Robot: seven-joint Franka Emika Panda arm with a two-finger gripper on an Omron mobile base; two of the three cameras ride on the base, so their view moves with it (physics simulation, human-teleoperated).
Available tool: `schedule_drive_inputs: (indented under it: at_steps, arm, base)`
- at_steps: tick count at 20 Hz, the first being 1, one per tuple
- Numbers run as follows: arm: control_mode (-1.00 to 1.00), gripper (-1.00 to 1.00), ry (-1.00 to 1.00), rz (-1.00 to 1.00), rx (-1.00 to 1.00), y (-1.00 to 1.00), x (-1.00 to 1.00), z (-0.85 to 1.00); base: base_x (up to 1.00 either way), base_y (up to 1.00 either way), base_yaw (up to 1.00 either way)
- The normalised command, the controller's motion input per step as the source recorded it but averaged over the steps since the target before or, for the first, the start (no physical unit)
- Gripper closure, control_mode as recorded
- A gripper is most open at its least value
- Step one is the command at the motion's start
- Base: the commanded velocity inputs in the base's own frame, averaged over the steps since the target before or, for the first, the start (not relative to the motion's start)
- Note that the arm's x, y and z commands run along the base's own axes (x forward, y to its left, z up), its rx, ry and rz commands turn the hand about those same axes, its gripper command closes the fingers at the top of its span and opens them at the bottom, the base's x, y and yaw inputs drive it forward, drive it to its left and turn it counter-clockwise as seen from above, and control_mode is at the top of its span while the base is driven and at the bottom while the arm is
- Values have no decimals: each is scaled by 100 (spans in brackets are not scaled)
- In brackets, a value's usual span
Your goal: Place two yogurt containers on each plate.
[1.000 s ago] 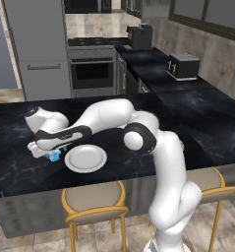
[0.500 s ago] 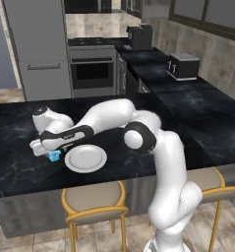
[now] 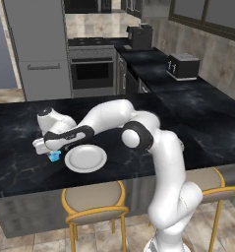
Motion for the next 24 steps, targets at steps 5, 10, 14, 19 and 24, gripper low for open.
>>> schedule_drive_inputs:
  at_steps: [5,10,14,19,24]
  arm:
    - [-100,-100,0,0,1,29,6,0]
    - [-100,-100,0,0,0,25,4,-1]
    - [-100,-100,0,0,0,2,14,-4]
    - [-100,-100,0,0,0,0,10,-5]
    - [-100,-100,0,0,0,0,1,-8]
  base:
    - [0,0,0]
    - [0,0,0]
    - [0,0,0]
    - [0,0,0]
    - [0,0,0]
